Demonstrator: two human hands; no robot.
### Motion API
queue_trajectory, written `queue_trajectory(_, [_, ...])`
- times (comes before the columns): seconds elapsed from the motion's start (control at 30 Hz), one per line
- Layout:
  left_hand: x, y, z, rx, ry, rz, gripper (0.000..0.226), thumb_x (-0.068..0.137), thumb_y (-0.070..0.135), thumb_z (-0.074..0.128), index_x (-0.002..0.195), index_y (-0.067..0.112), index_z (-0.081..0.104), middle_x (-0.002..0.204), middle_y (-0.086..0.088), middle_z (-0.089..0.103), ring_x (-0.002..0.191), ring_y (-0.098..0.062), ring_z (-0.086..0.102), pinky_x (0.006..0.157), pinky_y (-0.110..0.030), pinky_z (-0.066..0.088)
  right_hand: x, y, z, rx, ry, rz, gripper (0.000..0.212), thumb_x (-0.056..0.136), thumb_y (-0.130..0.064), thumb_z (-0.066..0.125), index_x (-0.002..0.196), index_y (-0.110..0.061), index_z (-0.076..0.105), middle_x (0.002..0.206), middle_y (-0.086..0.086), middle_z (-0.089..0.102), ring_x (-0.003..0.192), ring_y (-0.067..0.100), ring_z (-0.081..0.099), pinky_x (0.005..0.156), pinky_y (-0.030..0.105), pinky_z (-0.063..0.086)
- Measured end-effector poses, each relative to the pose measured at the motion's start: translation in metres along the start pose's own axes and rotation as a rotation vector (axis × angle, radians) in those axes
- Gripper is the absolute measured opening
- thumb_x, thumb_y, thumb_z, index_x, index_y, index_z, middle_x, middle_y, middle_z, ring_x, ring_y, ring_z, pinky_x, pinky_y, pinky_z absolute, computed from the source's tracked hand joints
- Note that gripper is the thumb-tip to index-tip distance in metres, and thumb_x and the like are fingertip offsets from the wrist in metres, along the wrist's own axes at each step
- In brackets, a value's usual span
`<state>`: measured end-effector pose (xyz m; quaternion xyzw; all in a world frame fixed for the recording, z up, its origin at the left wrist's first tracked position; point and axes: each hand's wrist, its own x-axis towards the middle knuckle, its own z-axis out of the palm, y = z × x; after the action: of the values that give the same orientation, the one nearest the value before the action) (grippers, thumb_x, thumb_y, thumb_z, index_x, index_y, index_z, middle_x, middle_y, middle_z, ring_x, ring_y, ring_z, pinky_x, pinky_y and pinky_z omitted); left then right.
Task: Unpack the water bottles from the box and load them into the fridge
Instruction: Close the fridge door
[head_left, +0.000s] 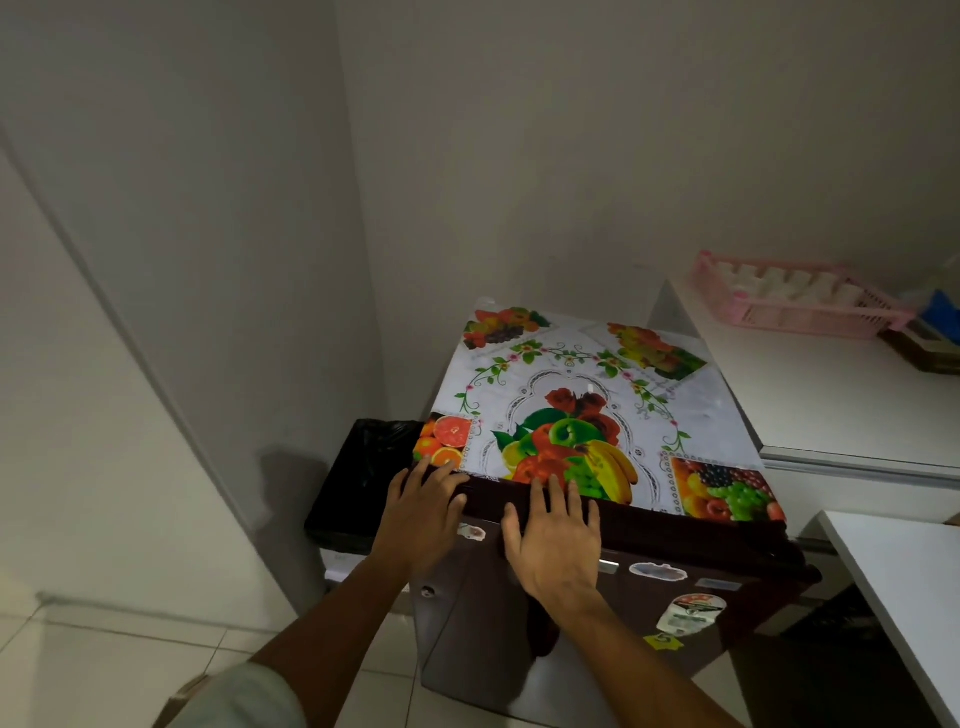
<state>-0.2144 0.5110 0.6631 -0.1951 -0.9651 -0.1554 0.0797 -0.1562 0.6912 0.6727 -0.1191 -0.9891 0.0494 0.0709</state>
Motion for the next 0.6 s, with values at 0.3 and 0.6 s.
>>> queue_trajectory(0.3, [-0.003,0.01,-0.005,0.043,-0.051,-0.108,0.044,0.103,0.043,0.026,0.141,0.032,0.047,0.153,0.007,0.04,0.149,-0.016,0.021,0.12,-0.047,0.004,0.001,0.003,-0.001,0.041,-0.013,-0.04,0.065,0.099,-0.056,0.031,0.147,-0.016,0.05,0.153,0.009,0.047,0.145,0.031,0.037,0.115,0.057,0.027])
queue_trajectory(0.6, [-0.033,0.004,-0.015,-0.151,0.021,-0.33,0.057,0.103,0.048,0.035,0.153,0.021,0.028,0.163,-0.002,0.02,0.152,-0.021,0.004,0.122,-0.046,0.001,0.011,-0.021,0.001,0.382,0.083,-0.443,0.047,0.102,-0.038,0.047,0.141,-0.013,0.056,0.146,0.007,0.055,0.143,0.029,0.041,0.116,0.052,0.032])
